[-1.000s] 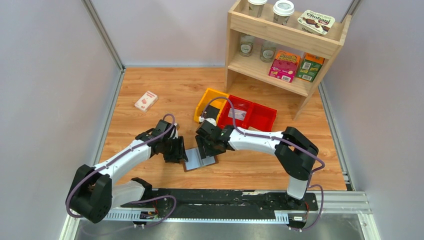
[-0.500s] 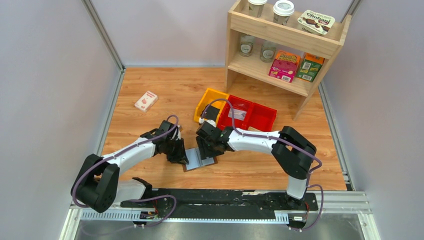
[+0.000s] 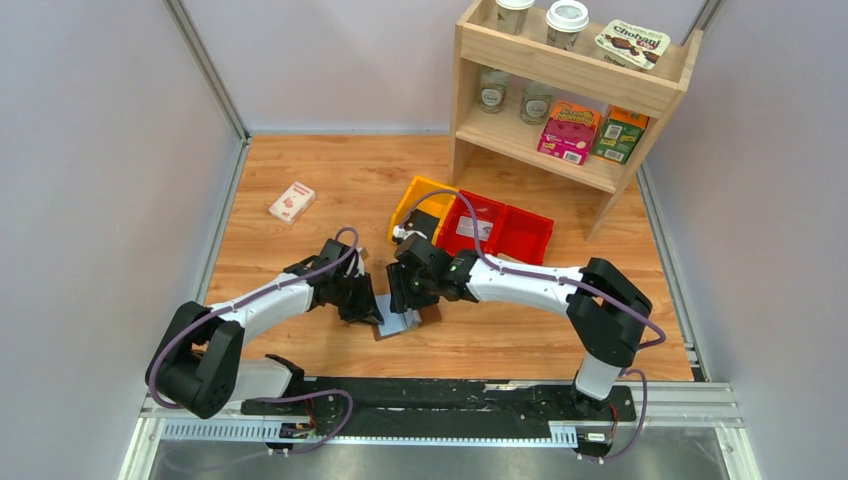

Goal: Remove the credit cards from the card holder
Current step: Remove the credit card from the card holder.

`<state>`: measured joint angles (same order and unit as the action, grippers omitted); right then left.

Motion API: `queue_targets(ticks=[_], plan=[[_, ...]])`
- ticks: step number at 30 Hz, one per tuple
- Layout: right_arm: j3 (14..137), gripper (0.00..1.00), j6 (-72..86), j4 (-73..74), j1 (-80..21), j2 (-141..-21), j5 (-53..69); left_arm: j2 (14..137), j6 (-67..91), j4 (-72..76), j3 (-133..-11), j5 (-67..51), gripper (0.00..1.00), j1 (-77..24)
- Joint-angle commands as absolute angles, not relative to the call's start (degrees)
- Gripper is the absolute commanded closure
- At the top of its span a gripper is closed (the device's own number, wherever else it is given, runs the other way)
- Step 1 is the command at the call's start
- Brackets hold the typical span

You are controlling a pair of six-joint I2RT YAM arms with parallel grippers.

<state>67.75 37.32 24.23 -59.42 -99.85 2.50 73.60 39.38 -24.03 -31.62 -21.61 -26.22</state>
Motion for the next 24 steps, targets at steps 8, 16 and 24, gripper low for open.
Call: queue_targets(ticks=[8,16,24], plan=[[68.1,0.38,36.2,24.3,-59.7,-96.3,-1.8,72.3,40.6,-22.1,-31.2,-21.8,0.75,-26.5],[70.2,0.29,35.9,31.9,-59.9,-96.2,-14.1,72.3,40.4,-22.6,-31.5,-21.5,0.75,-26.5],[70.6,0.25,34.6,28.5,-59.9,-100.8,-10.6,72.5,39.1,-25.9,-32.3,-18.0,0.76,-26.5]])
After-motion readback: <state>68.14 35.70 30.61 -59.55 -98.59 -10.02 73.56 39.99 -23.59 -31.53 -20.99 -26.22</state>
